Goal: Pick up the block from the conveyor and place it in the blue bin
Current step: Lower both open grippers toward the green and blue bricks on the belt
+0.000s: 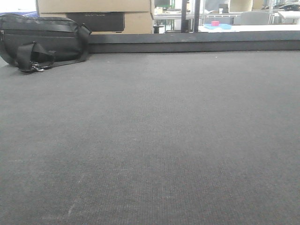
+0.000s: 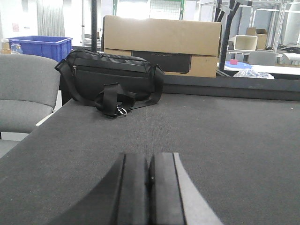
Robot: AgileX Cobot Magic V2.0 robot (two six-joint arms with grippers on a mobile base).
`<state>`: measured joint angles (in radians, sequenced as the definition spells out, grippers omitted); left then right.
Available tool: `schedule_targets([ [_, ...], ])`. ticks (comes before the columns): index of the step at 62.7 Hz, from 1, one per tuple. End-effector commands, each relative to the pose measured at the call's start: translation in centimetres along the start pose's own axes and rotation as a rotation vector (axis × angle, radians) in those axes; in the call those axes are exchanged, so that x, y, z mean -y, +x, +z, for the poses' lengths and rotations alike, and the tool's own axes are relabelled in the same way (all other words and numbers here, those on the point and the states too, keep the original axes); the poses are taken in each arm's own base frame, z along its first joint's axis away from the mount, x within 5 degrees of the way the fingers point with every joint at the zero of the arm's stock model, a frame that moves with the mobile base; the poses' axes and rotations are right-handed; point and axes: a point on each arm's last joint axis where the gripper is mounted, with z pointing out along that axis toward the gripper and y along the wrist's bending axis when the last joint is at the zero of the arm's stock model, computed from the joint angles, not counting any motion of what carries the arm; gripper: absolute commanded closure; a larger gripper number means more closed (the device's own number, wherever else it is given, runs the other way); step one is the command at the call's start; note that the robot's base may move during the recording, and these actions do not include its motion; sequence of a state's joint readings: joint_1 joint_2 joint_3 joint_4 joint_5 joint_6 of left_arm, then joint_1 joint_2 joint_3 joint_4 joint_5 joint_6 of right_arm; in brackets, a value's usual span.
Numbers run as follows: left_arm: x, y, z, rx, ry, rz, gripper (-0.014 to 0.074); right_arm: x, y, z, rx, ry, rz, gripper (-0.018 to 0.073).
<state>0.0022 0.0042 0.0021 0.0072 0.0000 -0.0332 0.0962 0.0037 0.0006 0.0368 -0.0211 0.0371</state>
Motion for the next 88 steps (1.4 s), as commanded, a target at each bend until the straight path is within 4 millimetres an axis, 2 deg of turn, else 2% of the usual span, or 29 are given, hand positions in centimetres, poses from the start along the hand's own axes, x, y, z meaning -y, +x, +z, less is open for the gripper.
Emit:
schedule_targets([
  [1, 0.0, -0.3, 0.0, 0.024, -0.002, -0.002, 0.0708, 0.0, -0.2, 0.0, 0.024, 0.002, -0.004, 0.0721],
  [54, 0.0, -0.4, 0.0, 0.034, -0.002, -0.002, 0.0708, 0.0, -0.2, 0.0, 0.025, 0.001, -0.01, 0.0721],
  [57, 0.0, -0.7, -0.1, 0.068, -0.001, -0.012, 0.0708, 0.0, -0.4, 0.0, 0.039, 0.0, -0.064, 0.0721],
  [63, 0.0, -1.1, -0.1, 0.101, 0.0, -0.025, 0.0708, -0.1, -1.0, -0.1, 0.114, -0.005, -0.063, 0.0721],
  [69, 0.1, -2.5, -0.3, 0.054, 0.0, -0.025, 0.0708, -0.1, -1.3, -0.1, 0.139, -0.006, -0.065, 0.0721],
  [72, 0.1, -3.3, -0.5, 0.02, -0.001, -0.025, 0.0708, -0.2, -2.1, -0.2, 0.123, -0.005, -0.079, 0.0721],
  [79, 0.2, -6.0, -1.1, -0.004, 0.0, -0.025, 0.0708, -0.4, -5.4, -0.7, 0.102, 0.005, -0.129, 0.0721],
  [88, 0.2, -8.9, -0.1, -0.107, -0.009, 0.013, 0.0708, -0.6, -9.1, -0.3, 0.021, 0.014, -0.108, 0.0721],
])
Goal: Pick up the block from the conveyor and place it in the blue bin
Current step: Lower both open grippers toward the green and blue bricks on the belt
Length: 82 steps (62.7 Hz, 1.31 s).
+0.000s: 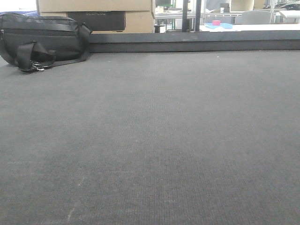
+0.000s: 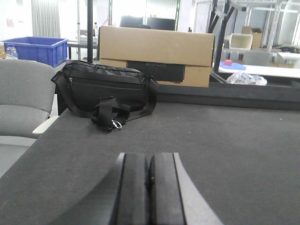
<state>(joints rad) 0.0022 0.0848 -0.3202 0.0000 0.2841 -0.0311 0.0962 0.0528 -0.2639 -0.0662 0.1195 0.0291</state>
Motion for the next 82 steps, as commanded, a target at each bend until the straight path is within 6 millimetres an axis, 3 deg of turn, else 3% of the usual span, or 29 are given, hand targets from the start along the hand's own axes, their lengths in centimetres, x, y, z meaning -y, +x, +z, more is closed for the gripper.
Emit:
schedule_targets([
  [1, 0.0, -1.6, 0.7, -0.075, -0.009, 0.018, 0.0708, 0.1, -2.0, 0.5, -0.072, 0.005, 0.009, 0.0721],
  [12, 0.1, -4.8, 4.0, -0.327, -0.012, 0.004, 0.0708, 0.1, -4.3, 3.2, -0.354, -0.003, 0.047, 0.0721],
  [20, 0.2, -6.2, 7.4, -0.564, -0.013, -0.007, 0.0708, 0.2, -5.3, 6.1, -0.562, -0.003, 0.047, 0.0721],
  [31, 0.3, -6.6, 12.4, -0.742, -0.018, -0.009, 0.0708, 0.1, -4.8, 10.6, -0.908, -0.004, 0.044, 0.0721],
  [37, 0.3, -5.9, 14.7, -0.793, -0.017, -0.015, 0.0708, 0.1, -3.3, 12.9, -1.05, -0.005, 0.042, 0.0721],
  [47, 0.3, -3.7, 17.5, -0.887, -0.016, -0.029, 0.0708, -0.1, -0.3, 15.0, -1.229, -0.011, 0.051, 0.0721],
  [60, 0.4, -0.7, 19.3, -1.056, -0.01, -0.065, 0.0708, -0.2, 2.7, 16.2, -1.421, -0.009, 0.042, 0.0721],
  [71, 0.4, 0.5, 20.0, -1.106, -0.01, -0.074, 0.0708, -0.3, 4.5, 17.1, -1.498, -0.012, 0.046, 0.0718],
  [77, 0.4, 0.5, 20.2, -1.102, -0.011, -0.074, 0.0708, -0.3, 5.2, 17.4, -1.532, -0.012, 0.045, 0.0648],
  [82, 0.4, 0.6, 20.2, -1.104, -0.011, -0.074, 0.0708, -0.4, 5.7, 17.5, -1.56, -0.012, 0.045, 0.0513],
])
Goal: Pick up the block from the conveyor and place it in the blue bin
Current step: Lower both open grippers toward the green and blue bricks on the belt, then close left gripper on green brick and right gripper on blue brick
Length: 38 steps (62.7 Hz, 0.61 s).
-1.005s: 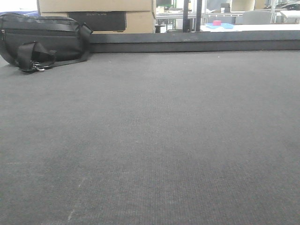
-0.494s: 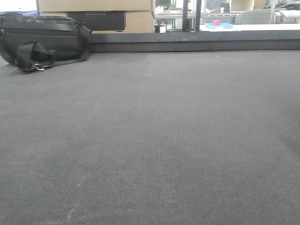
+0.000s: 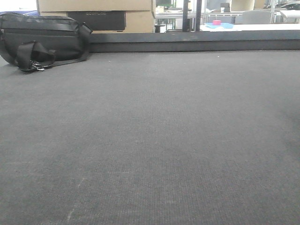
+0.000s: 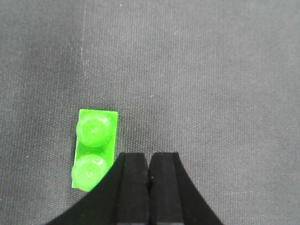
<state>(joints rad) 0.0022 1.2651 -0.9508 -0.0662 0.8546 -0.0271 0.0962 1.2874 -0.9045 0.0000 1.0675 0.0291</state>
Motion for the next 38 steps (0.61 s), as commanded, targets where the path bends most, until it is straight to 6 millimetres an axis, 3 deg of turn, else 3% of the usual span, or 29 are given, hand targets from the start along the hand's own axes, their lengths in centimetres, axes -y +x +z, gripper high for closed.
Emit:
schedule_targets([
  [1, 0.0, -0.3, -0.1, 0.016, 0.007, -0.008, 0.0708, 0.1, -0.2, 0.3, -0.02, 0.001, 0.0, 0.0471],
  [7, 0.0, -0.3, -0.1, 0.015, 0.007, -0.008, 0.0708, 0.0, -0.5, 0.7, -0.026, 0.001, 0.0, 0.0305],
  [13, 0.0, -0.3, -0.1, 0.015, 0.007, -0.008, 0.0708, 0.0, -0.9, 1.1, -0.018, 0.001, 0.0, 0.021],
  [38, 0.0, -0.3, -0.1, 0.015, 0.007, -0.008, 0.0708, 0.0, -1.9, 6.0, -0.076, 0.003, 0.0, 0.0199],
])
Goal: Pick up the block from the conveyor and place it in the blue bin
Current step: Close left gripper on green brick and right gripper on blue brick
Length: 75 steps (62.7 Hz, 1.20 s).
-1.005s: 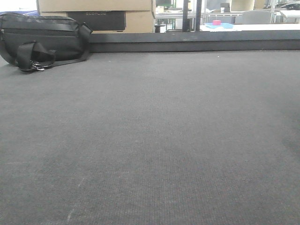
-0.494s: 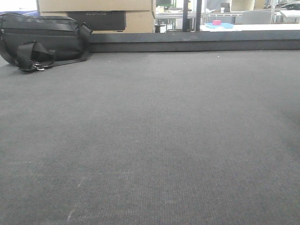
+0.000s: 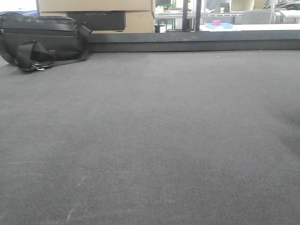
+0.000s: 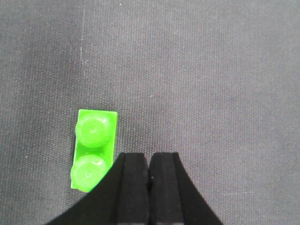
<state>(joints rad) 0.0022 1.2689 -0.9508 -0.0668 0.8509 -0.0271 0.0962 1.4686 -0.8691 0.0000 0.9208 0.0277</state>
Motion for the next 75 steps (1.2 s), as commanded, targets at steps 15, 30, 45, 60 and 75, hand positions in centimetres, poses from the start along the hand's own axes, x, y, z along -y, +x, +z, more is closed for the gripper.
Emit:
schedule_targets([
  [15, 0.0, -0.3, -0.2, 0.016, 0.007, -0.007, 0.0708, 0.1, -0.3, 0.8, -0.003, 0.0, 0.001, 0.0216],
  [30, -0.3, -0.4, 0.0, -0.015, -0.016, 0.0, 0.0708, 0.1, -0.3, 0.8, -0.003, 0.0, 0.001, 0.0672],
  [45, -3.1, -2.4, 0.7, -0.183, -0.054, 0.034, 0.0708, 0.0, -0.5, 0.8, 0.021, -0.011, 0.01, 0.0721],
  [60, -4.0, -2.7, 2.5, -0.238, -0.081, 0.07, 0.0698, -0.1, -0.7, 0.8, 0.039, -0.016, 0.014, 0.0721],
  [75, -3.9, -3.0, 2.6, -0.21, -0.077, 0.065, 0.0295, -0.2, -1.0, 0.8, 0.068, -0.024, 0.021, 0.0721],
])
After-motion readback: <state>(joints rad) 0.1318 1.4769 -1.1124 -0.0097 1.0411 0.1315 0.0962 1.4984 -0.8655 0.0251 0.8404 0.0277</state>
